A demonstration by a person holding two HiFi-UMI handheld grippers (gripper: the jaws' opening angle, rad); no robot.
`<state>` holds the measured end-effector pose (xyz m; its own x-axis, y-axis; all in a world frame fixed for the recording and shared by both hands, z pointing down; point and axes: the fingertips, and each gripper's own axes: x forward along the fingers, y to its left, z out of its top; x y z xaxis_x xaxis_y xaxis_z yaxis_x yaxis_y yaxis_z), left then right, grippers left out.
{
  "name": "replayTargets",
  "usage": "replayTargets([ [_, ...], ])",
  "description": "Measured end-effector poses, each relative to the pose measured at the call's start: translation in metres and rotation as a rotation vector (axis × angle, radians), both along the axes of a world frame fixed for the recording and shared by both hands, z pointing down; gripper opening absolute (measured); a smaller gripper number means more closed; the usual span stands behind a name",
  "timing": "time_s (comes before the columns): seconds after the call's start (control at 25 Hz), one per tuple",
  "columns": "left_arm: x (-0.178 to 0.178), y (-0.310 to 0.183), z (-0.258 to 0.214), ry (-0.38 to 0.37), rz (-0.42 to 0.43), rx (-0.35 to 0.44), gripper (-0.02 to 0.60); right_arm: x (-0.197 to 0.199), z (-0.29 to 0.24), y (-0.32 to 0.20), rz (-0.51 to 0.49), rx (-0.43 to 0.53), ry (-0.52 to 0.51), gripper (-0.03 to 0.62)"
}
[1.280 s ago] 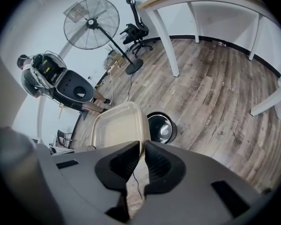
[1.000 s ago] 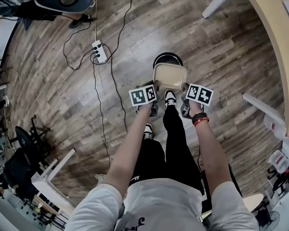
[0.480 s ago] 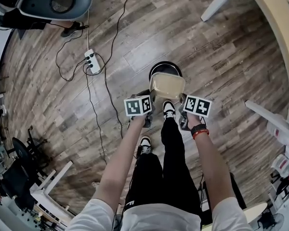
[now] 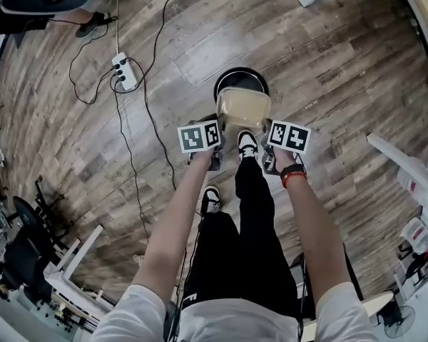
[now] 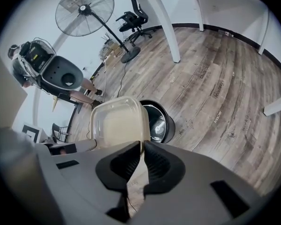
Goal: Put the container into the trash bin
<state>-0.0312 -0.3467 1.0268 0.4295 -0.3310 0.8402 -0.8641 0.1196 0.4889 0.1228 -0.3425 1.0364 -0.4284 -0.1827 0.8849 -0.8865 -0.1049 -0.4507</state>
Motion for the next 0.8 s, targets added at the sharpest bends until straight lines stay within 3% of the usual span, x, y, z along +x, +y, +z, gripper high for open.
replayTargets([
  [0.8, -0.003, -0.009, 0.094, 0.010, -0.031, -0.032, 0.104, -0.004, 0.095, -0.010, -0.011, -0.008, 0.001, 0.041],
])
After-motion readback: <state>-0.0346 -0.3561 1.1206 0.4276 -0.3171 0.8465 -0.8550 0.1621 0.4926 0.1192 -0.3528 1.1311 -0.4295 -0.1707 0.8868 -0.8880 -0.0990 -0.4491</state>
